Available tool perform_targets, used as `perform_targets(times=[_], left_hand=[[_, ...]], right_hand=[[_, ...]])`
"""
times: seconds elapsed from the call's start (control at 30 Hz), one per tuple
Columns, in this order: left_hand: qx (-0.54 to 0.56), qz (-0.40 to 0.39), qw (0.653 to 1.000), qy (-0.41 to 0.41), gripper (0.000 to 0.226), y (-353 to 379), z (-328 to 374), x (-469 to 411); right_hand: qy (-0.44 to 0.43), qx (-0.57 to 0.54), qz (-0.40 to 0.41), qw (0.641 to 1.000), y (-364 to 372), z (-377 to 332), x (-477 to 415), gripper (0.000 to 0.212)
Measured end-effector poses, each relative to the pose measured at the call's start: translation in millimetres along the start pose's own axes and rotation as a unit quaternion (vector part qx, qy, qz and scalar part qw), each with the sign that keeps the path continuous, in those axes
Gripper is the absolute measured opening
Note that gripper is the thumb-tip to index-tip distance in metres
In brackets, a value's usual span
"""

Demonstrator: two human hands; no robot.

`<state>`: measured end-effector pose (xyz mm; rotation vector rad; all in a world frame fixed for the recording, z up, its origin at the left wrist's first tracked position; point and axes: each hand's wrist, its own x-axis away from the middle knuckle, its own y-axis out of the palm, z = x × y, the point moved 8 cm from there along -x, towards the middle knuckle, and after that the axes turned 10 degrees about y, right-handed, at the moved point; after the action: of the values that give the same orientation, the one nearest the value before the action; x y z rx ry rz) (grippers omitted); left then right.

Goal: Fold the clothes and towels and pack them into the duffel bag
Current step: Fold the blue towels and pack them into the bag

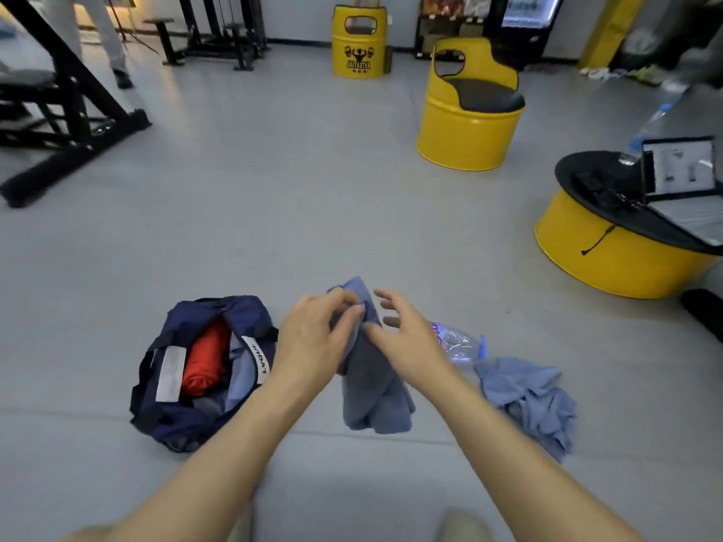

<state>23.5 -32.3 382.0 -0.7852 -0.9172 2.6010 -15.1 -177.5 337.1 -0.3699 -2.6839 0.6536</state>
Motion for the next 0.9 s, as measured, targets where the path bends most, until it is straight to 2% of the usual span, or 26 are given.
perform_targets(times=[0.1, 0.17, 0.3, 0.4, 0.53, 0.77, 0.9], left_hand=[[0.036, -0.031, 0.999, -0.001, 0.008, 3, -6, -3], [0.029, -0.053, 0.998, -0.003, 0.009, 6, -11, -6], [0.012, -0.056, 0.998, 0.026, 0.009, 1, -14, -18], [-0.01, -0.029, 0.999, 0.023, 0.008, -18, -28, -27], [-0.025, -0.046, 0.998, 0.016, 0.009, -38, -50, -32], [-0.085, -0.092, 0.992, 0.033, 0.014, -50, -79, -32], [-0.127, -0.099, 0.987, -0.002, 0.02, -54, -109, -29]], right_hand=[[-0.056, 0.04, -0.002, 0.998, 18, -9, 16, 0.028], [-0.053, 0.068, 0.021, 0.996, 16, -8, 13, 0.019], [-0.021, 0.123, -0.012, 0.992, 17, 6, -3, 0.009], [-0.015, 0.204, -0.017, 0.979, 4, 12, -10, 0.021], [-0.026, 0.249, 0.01, 0.968, -31, 9, -15, 0.032], [-0.049, 0.275, 0.044, 0.959, -68, 20, -26, 0.018], [-0.044, 0.236, 0.046, 0.97, -81, 25, -26, 0.007]])
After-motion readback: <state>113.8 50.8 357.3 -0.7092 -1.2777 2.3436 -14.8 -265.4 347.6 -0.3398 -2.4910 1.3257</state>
